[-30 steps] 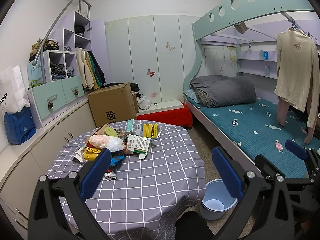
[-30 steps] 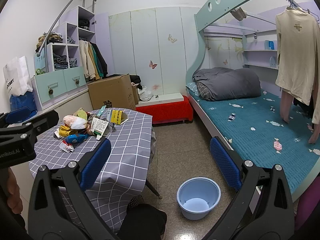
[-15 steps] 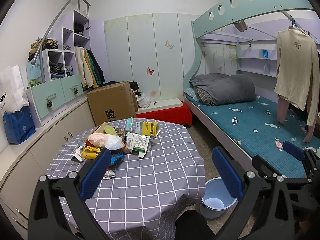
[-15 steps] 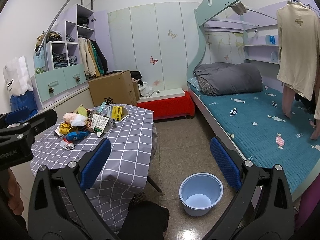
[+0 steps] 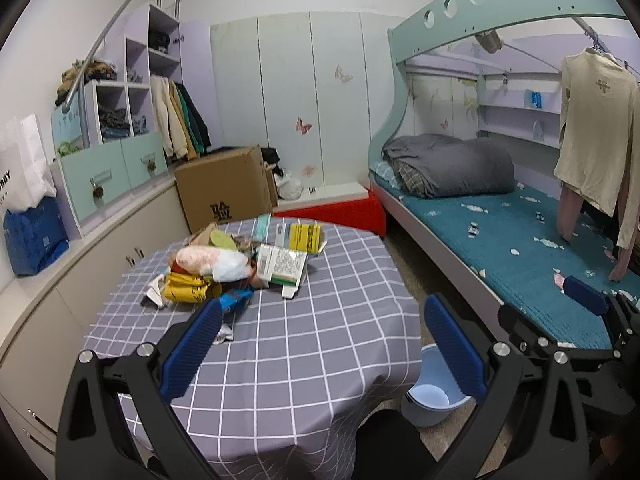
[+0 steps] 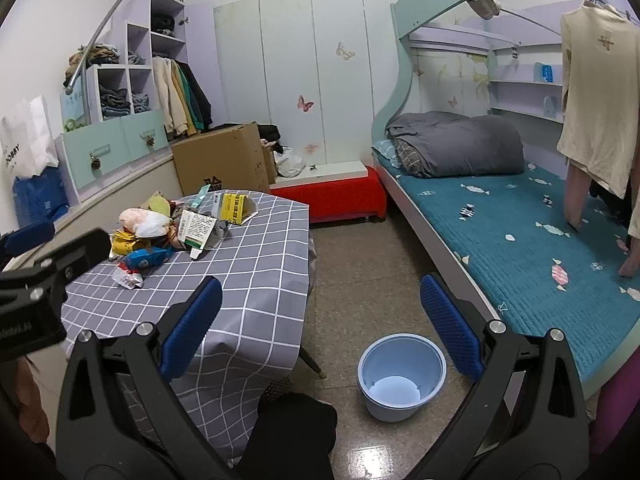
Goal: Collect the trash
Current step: 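Move the right tool to the blue snack wrapper and close on it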
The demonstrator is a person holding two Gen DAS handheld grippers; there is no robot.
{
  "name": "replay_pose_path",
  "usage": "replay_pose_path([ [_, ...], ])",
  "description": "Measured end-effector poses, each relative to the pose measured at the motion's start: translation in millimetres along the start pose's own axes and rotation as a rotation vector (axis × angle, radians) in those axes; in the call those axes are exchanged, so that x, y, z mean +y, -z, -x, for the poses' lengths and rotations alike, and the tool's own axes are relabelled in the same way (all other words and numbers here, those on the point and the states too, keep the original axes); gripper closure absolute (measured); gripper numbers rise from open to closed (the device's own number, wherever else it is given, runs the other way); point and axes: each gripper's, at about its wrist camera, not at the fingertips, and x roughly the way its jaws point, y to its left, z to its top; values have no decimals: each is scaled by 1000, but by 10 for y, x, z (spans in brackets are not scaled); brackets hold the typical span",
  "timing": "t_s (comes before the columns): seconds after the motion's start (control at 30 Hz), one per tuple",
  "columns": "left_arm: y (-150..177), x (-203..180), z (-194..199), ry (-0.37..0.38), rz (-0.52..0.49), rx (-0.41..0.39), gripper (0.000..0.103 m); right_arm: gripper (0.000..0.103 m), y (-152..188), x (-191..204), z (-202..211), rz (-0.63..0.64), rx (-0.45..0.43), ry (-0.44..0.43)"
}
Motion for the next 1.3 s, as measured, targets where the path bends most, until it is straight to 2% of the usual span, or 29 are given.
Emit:
replay_pose_path([
  [0.1,58,174,-110,-7,25,32,4,6,-11,128,-50,1,-26,34],
  [0.2,137,462,-284,-5,71,88,4,6,-38,312,-180,15,-21,-10],
  [0.4,358,1291,-637,-48,226,199,4,6,-44,862,-657,90,94,-124],
  [0.5,454,1605,-771,-71,262,229,4,6,-8,1120,-926,102,153,-191],
  [0.57,503,1742,-872,-79,267,252,4,6,-5,1243,-1086,109,190,-195],
  [0.77,573,1916,-1239,-5,297,312,4,6,24,1454,-1435,85,261,-212],
  [1.03,513,1939,-1645,28,322,346,5,6,48,1493,-1782,-43,358,-236],
  [1.07,507,1942,-1692,28,325,349,9,6,50,1497,-1812,-56,365,-234],
  [1.13,512,1924,-1777,33,317,375,25,6,47,1505,-1861,-77,368,-241],
  [1.17,524,1910,-1843,41,315,402,38,6,44,1518,-1884,-79,369,-240],
  [1.27,554,1909,-1914,65,323,419,47,6,19,1560,-1918,-90,370,-247],
  [1.3,551,1903,-1906,74,325,410,61,6,11,1578,-1927,-95,372,-251],
])
